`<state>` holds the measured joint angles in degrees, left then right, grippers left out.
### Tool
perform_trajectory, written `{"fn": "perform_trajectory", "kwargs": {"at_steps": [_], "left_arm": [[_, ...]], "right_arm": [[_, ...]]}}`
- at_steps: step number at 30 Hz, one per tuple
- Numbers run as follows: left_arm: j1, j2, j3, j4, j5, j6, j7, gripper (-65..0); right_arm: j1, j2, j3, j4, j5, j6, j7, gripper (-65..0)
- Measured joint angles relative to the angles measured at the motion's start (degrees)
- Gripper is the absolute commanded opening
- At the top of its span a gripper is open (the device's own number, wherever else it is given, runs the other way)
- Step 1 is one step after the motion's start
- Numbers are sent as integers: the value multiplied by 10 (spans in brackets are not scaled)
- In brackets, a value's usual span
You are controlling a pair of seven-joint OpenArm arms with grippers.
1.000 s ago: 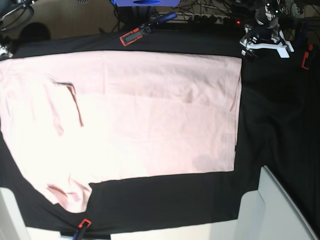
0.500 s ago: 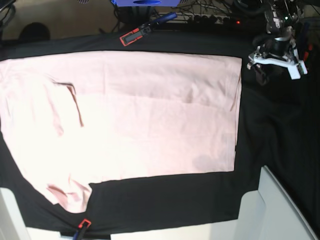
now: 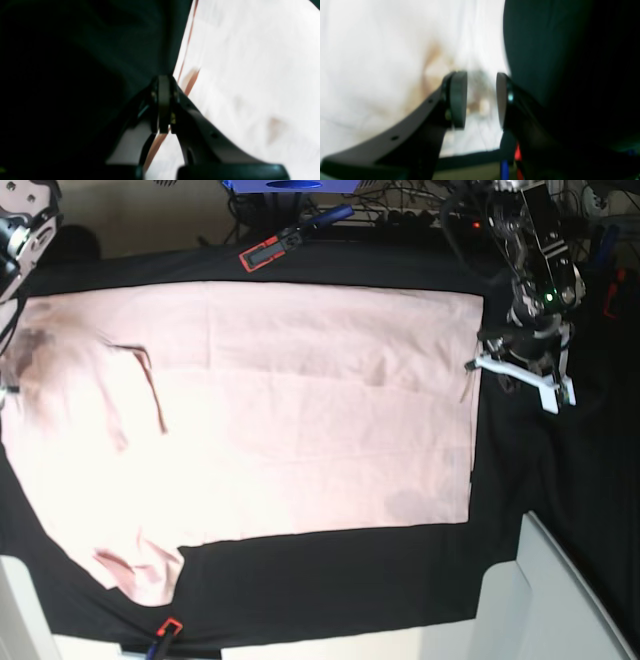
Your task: Fold the T-shirt properly
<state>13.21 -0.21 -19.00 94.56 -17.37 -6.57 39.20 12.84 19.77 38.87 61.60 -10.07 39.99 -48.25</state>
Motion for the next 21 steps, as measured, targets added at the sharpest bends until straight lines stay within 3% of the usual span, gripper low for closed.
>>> {"fn": "perform_trajectory", "kwargs": {"at_steps": [7, 14, 18, 21], "left_arm": [[-47, -41, 3, -13, 4, -2, 6, -650], [-81, -66, 6, -68, 3, -1, 5, -650], [-54, -46, 13, -11, -3, -1, 42, -650], [-16, 3, -5, 54, -9, -6, 68, -650]], "right_arm": [[62, 1, -1, -76, -61, 4, 124, -458], [161, 25, 0, -205, -83, 0, 156, -457], [143, 26, 8, -194, -95, 1, 138, -457], [105, 8, 89, -122, -77, 0, 105, -454]]}}
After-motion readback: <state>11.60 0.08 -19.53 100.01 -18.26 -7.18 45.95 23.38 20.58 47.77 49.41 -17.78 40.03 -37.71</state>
